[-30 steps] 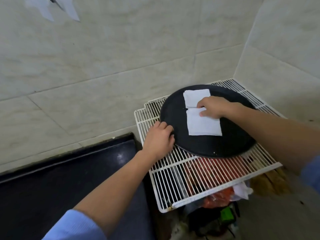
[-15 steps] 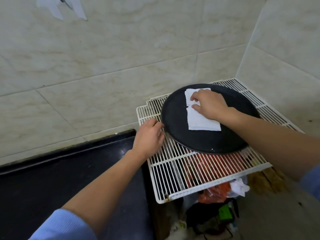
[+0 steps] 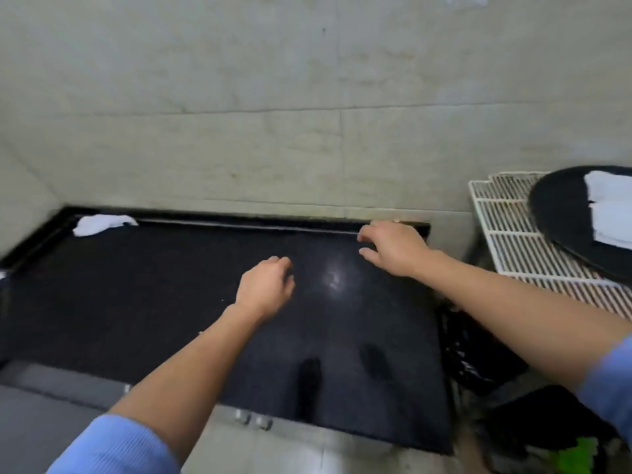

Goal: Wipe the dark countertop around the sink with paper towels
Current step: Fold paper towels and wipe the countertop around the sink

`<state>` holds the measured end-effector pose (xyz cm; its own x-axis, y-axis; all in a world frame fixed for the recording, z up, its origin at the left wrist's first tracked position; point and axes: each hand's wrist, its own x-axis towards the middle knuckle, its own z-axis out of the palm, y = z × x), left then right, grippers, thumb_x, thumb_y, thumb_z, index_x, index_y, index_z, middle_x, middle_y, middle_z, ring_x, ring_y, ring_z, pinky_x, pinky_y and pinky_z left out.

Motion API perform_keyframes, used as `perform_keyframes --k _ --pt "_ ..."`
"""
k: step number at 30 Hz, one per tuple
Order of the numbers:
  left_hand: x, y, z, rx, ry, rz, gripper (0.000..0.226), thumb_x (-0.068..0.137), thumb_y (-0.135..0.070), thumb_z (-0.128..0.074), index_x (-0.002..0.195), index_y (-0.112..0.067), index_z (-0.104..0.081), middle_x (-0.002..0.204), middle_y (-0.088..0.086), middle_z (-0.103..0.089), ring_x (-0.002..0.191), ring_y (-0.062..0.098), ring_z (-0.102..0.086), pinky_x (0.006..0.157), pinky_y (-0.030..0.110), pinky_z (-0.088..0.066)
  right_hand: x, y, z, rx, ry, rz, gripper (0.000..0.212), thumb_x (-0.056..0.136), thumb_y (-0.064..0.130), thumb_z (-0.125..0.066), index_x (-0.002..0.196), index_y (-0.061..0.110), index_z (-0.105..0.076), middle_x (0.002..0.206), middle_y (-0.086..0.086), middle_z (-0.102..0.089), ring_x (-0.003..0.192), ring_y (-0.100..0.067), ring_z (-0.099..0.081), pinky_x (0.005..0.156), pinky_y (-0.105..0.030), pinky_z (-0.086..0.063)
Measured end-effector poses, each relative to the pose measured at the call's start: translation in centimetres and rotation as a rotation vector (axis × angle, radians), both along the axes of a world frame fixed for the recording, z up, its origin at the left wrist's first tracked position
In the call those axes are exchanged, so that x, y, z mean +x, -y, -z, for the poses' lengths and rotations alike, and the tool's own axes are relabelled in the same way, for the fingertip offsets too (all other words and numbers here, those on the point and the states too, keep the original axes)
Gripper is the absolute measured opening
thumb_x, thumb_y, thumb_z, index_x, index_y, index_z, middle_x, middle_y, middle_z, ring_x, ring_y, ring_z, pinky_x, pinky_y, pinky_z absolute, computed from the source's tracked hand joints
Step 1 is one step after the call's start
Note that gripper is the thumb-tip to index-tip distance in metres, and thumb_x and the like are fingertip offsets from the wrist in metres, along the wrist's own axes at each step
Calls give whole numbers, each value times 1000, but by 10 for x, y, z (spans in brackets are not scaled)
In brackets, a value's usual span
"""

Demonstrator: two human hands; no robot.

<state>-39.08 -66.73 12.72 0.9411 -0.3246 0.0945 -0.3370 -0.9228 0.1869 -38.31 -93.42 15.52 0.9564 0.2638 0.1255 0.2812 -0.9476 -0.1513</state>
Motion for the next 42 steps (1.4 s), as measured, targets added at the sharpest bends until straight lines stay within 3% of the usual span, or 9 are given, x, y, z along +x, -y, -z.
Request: perform_keyframes --k 8,19,26,31,42 --pt "-60 -246 -1 86 -30 -279 23 90 -33 -48 107 -20 -57 105 3 -60 98 29 -60 75 37 -48 3 -250 25 -56 -67 -249 32 94 42 -49 121 25 -54 118 1 -56 109 -22 -55 76 -34 -45" --pt "-85 -445 23 80 -121 -571 27 92 -32 -48 112 -17 -56 110 5 -61 100 27 -59 76 38 -50 56 -476 52 -138 -109 -545 31 94 43 -48 119 24 -53 115 0 -56 103 -23 -58 72 -34 -45" --pt "-41 -557 15 111 -147 -684 33 90 -31 -48 120 -20 -55 119 4 -60 107 28 -58 83 37 -48 138 -608 74 -119 -187 -602 32 93 43 -49 119 25 -52 116 0 -56 102 -25 -59 76 -36 -48" --pt "-15 -623 14 92 -172 -758 25 89 -32 -47 108 -19 -56 108 4 -60 101 29 -59 77 38 -47 189 -689 81 -142 -254 -618 34 93 43 -52 122 24 -52 114 0 -57 99 -24 -59 76 -36 -48" --pt "68 -774 50 44 -252 -691 28 93 -35 -48 115 -20 -55 113 3 -60 102 25 -58 82 39 -49 271 -818 122 -204 -357 -490 39 92 42 -54 126 24 -51 115 -1 -56 100 -22 -60 76 -33 -48"
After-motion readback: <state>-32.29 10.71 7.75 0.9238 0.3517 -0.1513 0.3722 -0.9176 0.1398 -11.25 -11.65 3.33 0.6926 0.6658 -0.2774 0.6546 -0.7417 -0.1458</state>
